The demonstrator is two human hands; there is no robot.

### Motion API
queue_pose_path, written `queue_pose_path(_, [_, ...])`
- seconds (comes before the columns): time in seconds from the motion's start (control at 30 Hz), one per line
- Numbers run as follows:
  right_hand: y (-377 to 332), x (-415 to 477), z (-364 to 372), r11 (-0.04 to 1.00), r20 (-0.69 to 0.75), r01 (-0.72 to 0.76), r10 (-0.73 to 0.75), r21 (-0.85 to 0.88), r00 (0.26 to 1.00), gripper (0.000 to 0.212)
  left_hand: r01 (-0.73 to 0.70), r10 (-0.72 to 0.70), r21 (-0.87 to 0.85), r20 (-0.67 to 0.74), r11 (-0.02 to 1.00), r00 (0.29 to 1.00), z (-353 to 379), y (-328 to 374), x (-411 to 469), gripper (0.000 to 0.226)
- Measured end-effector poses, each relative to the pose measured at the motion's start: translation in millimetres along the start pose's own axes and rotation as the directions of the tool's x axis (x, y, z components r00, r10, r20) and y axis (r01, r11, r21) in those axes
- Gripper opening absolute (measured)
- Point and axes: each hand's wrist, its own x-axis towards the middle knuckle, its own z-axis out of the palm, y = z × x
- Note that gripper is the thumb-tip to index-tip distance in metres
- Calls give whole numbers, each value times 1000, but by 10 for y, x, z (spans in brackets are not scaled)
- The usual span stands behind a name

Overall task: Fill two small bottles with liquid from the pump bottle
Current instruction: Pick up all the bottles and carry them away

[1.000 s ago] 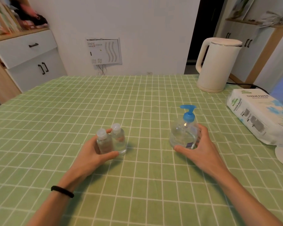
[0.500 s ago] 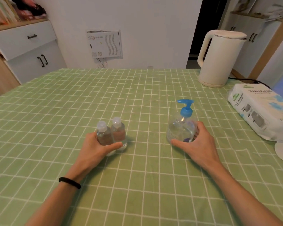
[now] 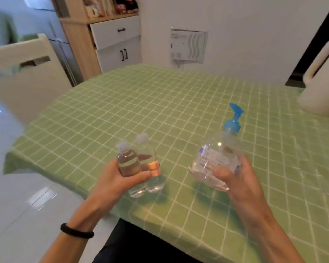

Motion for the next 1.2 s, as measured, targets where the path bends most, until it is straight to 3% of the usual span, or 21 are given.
queue_pose_path(0.13, [9, -118, 261, 996, 204, -68, 54, 64, 977, 69, 10, -8, 14, -161, 1000, 987, -208, 60, -552, 53])
queue_pose_path(0.27, [62, -164, 632, 985, 432, -119, 54, 125, 900, 68, -3, 11, 25, -336, 1000, 942, -422, 80, -1120, 53])
queue_pose_path(0.47, [316, -234, 1220, 955, 652, -268, 121, 130, 748, 64, -22, 59, 68, -608, 997, 792, -689, -67, -1942, 46])
queue_pose_path(0.63, [467, -398, 1610, 920, 783, -381, 170, 91, 599, 58, -38, 61, 48, -737, 998, 673, -762, -242, -2566, 45])
queue_pose_path(0.97, [949, -608, 1986, 837, 810, -528, 407, -145, 422, 74, 45, -96, -85, -847, 995, 523, -865, -699, -3167, 44])
queue_pose_path(1.1, [1191, -586, 2252, 810, 780, -545, 478, -216, 403, 58, 96, -185, -158, -840, 983, 510, -1115, -916, -3157, 42])
queue_pose_path(1.2, [1372, -560, 2504, 773, 748, -563, 552, -293, 369, 65, 138, -271, -233, -819, 962, 505, -1327, -1093, -3097, 45])
